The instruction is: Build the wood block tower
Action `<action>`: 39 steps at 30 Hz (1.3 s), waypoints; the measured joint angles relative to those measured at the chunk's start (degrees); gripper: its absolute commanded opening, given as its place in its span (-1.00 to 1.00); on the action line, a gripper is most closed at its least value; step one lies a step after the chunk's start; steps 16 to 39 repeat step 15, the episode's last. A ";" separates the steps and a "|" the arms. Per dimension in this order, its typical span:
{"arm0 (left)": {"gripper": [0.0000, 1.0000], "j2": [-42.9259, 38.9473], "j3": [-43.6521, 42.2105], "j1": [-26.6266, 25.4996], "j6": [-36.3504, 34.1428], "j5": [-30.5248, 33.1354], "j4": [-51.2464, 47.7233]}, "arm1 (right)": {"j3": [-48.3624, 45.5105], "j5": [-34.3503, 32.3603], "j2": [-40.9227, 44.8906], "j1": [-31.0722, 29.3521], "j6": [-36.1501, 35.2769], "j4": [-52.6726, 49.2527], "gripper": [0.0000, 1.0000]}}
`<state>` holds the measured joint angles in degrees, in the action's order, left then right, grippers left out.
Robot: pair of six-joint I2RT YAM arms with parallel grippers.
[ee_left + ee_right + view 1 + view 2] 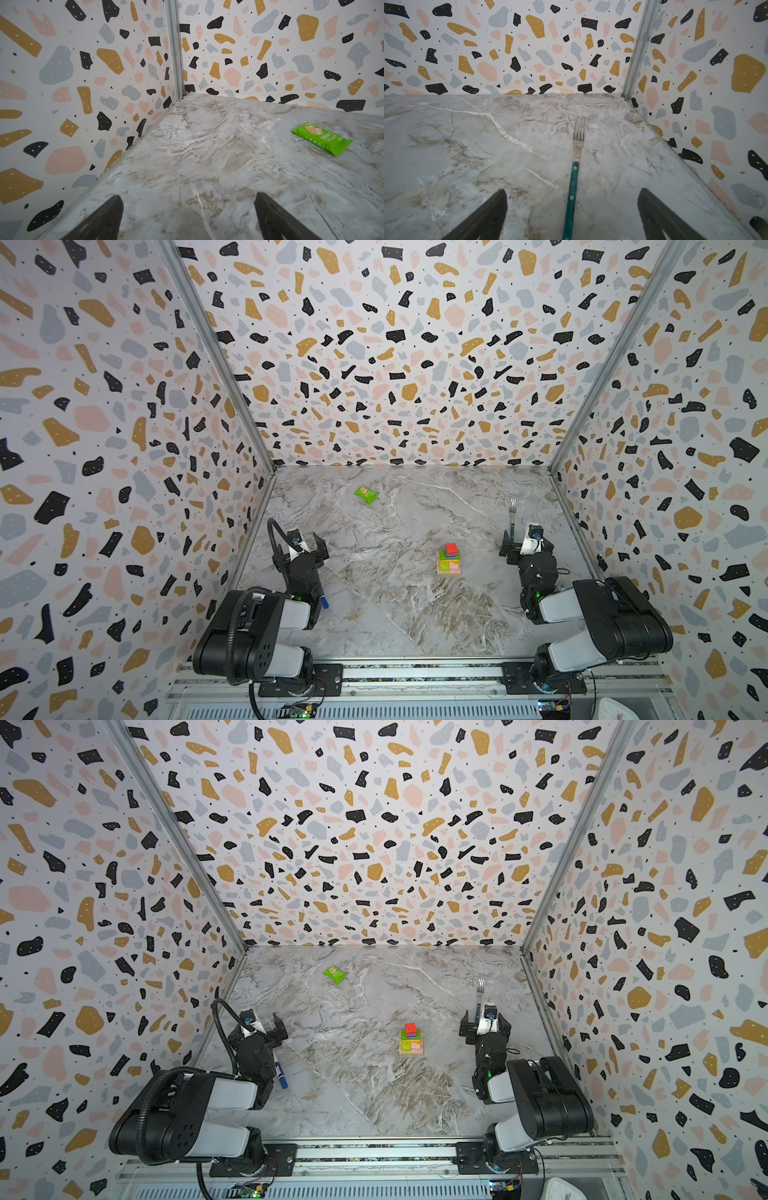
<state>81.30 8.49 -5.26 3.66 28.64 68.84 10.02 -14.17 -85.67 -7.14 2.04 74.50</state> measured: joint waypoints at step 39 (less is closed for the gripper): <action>1.00 0.00 0.00 0.00 0.02 0.24 -0.24 | 0.00 -0.13 -0.11 0.33 0.00 -0.57 0.98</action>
